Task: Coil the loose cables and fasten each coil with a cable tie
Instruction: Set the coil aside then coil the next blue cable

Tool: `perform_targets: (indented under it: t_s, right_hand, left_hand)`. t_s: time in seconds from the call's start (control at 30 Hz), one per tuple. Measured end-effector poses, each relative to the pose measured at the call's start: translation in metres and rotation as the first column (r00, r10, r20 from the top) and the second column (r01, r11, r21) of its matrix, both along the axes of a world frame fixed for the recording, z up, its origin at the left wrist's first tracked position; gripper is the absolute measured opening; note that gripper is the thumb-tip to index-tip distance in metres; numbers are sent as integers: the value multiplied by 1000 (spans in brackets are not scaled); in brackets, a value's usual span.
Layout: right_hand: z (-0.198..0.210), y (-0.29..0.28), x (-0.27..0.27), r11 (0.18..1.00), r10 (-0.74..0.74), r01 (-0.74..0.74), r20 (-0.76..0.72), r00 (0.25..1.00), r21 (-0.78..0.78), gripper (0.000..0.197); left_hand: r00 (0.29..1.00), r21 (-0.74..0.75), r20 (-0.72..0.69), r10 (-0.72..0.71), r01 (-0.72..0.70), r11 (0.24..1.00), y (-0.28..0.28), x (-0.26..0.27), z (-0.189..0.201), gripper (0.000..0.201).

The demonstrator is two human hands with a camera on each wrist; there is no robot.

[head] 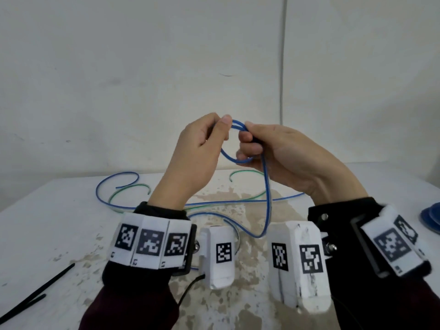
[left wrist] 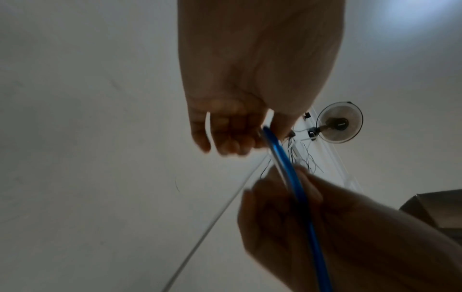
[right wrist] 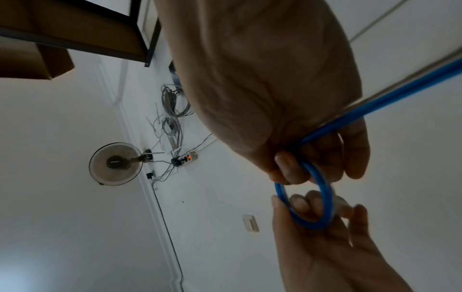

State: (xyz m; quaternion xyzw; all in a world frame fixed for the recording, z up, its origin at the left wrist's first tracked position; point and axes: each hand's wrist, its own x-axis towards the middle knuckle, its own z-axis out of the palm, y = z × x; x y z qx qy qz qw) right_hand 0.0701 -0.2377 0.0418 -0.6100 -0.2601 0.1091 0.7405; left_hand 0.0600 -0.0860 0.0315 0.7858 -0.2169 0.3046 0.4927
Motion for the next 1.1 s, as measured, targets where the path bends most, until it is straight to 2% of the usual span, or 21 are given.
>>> perform_targets:
  t_s: [0.07,0.13,0.17,0.23,0.33,0.47,0.53,0.6,0.67,0.8,0.93,1.0,1.1]
  right_hand:
    - [-1,-4,2,998,-14,16,31,999,-53,37]
    - [-2,-5,1,995,4,3,64,998,-104,37]
    - [-2,-4,1,992,13,-2,82,997,-123,37]
    - [-2,-2,-1,988,14,5,118,993,-155,37]
    - [-3,-1,0,986,-21,41,127,992,-159,37]
    - [-4,-1,0,996,10,-2,88,996,-86,37]
    - [-2,1,-1,999,15,-10,92,996,-53,34]
    - [-1,3,-1,1000,-24,25,95,995,-13,34]
    - [0,1,0,997,-69,75,126,990,-36,36]
    - [-2,-4,2,966,-105,153,223,969,-207,36]
    - [0,-7,-2,899,-131,258,346,929,-354,38]
    - [2,-8,-6,841,-118,326,442,889,-432,39]
    - [4,-6,-10,779,-83,384,525,847,-496,39]
  left_hand:
    - [986,32,-143,-86,92,995,5,-2,1,39]
    - [938,8,-282,-201,212,977,6,-4,1,43]
    - [915,-17,-305,-264,272,962,7,-4,0,44]
    - [910,-20,-269,-316,322,946,8,-5,0,35]
    - [952,12,-176,-248,254,967,8,-5,2,35]
    - [992,-223,-68,-109,91,971,-1,-6,4,39]
    - [994,-299,-57,-95,74,952,-6,-4,5,39]
    - [985,-338,-89,-146,108,935,-7,-4,6,40]
    - [957,-313,-190,-220,153,937,-4,-4,7,42]
    - [857,-253,-386,-342,259,932,1,-7,5,40]
    - [787,-285,-442,-431,332,899,3,-9,6,41]
    - [757,-262,-496,-425,335,905,8,-9,7,35]
    - [727,-277,-518,-451,357,892,9,-12,6,37]
